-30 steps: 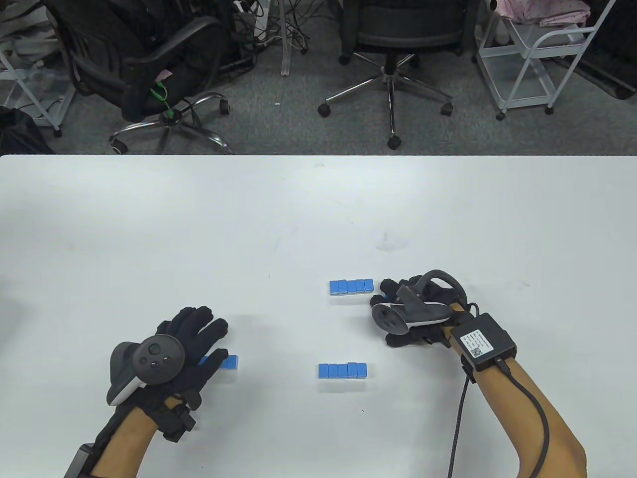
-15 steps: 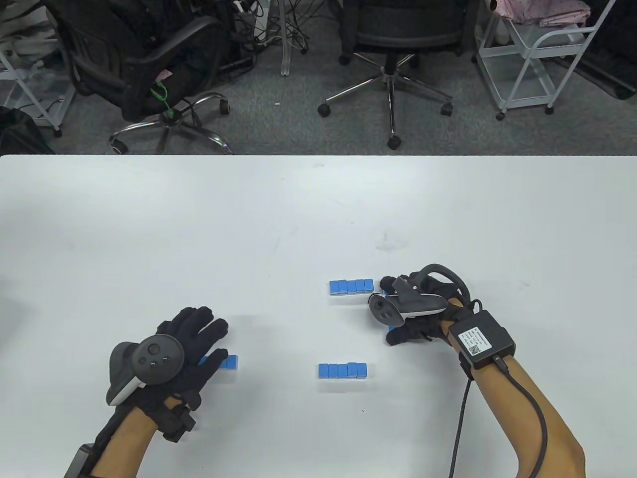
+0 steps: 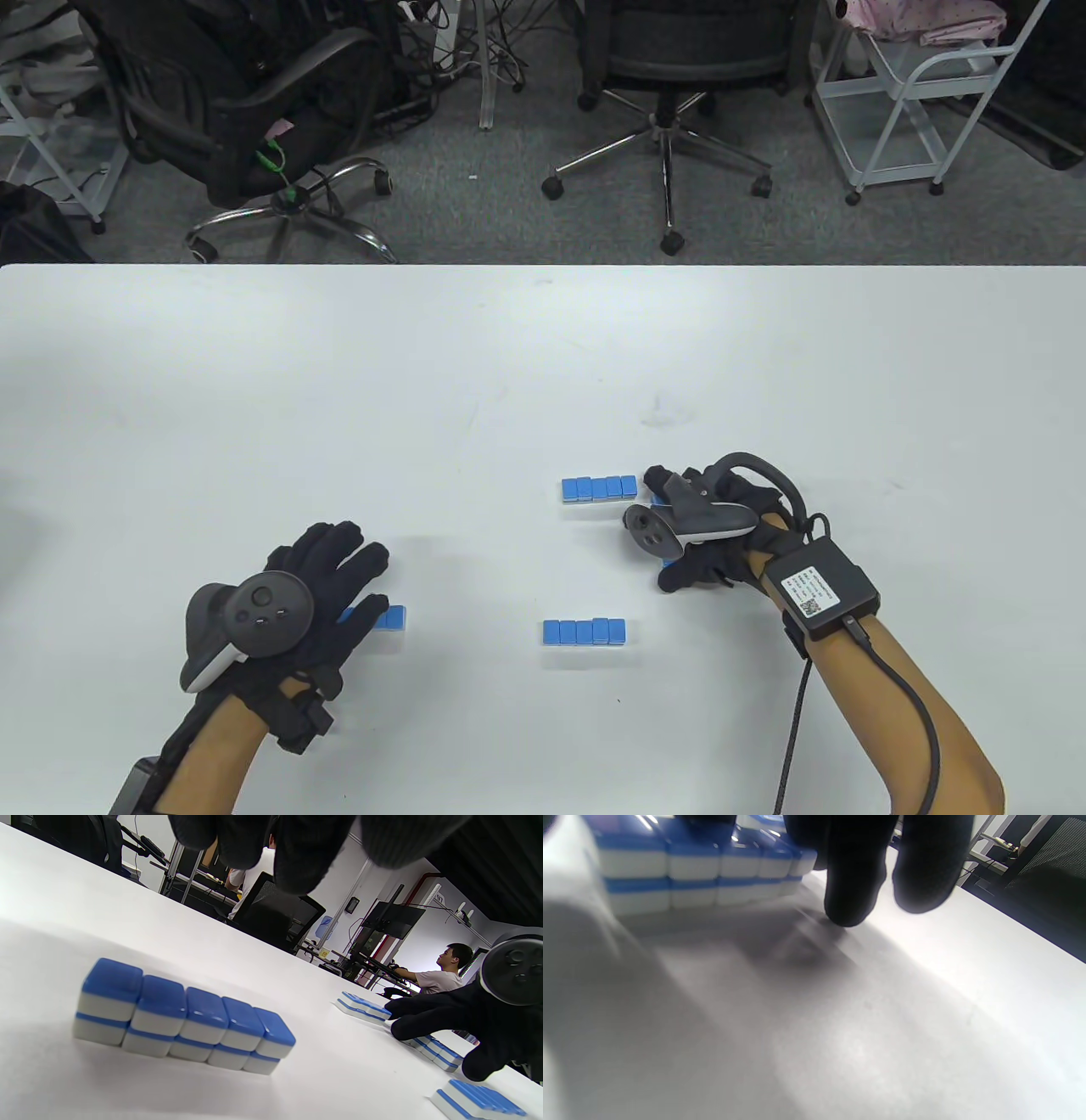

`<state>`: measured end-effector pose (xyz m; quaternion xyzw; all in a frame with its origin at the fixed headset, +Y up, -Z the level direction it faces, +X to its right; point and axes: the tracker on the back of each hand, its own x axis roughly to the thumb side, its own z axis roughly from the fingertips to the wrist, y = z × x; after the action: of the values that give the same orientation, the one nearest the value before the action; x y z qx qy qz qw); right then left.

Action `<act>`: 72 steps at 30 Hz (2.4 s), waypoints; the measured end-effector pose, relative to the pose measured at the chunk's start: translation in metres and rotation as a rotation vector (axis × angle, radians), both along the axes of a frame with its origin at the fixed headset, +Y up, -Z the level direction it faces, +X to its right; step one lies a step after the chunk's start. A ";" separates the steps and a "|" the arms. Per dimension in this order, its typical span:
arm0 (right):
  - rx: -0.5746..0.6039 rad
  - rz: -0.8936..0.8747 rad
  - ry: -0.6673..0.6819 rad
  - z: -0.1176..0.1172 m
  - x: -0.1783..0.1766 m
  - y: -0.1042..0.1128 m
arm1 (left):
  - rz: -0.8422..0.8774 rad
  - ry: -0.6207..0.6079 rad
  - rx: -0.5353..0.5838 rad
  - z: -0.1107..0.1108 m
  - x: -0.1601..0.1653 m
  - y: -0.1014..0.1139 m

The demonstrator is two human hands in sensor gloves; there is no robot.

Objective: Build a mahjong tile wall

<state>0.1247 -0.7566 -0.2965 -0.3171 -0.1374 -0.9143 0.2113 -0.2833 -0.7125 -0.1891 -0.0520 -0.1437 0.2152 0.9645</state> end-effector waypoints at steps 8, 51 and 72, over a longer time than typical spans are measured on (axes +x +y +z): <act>0.127 -0.089 0.019 0.027 0.005 0.037 | -0.016 0.015 0.035 0.001 -0.001 0.002; 0.092 -0.783 -0.615 0.089 0.121 0.040 | -0.147 0.660 -0.646 0.001 0.025 -0.034; 0.039 -0.799 -0.599 0.085 0.119 0.037 | -0.373 0.742 -0.622 -0.010 0.066 -0.041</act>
<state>0.2436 -0.7191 -0.2115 -0.0645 -0.0429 -0.9771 -0.1983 -0.2177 -0.7531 -0.1993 -0.2810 0.2904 0.0759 0.9116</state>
